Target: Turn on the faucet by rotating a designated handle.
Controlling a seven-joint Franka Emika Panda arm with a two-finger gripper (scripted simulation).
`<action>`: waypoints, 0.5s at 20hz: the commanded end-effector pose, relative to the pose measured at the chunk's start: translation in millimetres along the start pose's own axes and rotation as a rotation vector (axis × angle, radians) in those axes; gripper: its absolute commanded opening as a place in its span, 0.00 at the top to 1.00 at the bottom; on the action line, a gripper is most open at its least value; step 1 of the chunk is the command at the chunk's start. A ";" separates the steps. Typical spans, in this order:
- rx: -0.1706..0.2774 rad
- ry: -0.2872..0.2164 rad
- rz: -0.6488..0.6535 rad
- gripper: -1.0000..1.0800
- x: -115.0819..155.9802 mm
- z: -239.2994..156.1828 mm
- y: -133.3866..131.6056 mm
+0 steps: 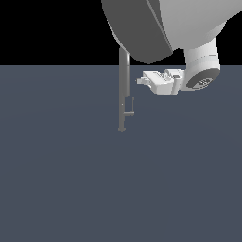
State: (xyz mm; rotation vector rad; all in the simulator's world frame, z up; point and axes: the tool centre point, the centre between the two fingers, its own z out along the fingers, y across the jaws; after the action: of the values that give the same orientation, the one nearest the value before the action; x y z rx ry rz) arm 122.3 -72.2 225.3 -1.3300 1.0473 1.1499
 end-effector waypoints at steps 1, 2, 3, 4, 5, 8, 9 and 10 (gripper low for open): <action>-0.013 0.006 0.050 1.00 20.4 12.1 -0.2; -0.018 0.009 0.065 1.00 26.9 16.1 0.0; -0.023 0.011 0.079 1.00 32.7 19.8 0.3; -0.026 0.013 0.092 1.00 37.9 23.0 0.6; -0.030 0.015 0.103 1.00 42.6 25.8 0.9; -0.037 0.020 0.127 1.00 52.8 32.0 1.7; -0.039 0.021 0.132 1.00 54.7 33.3 1.9; -0.040 0.022 0.134 1.00 55.6 34.3 1.9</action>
State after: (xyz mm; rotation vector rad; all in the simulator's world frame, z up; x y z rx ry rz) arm 126.3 -39.1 172.6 -1.3216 1.1428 1.2588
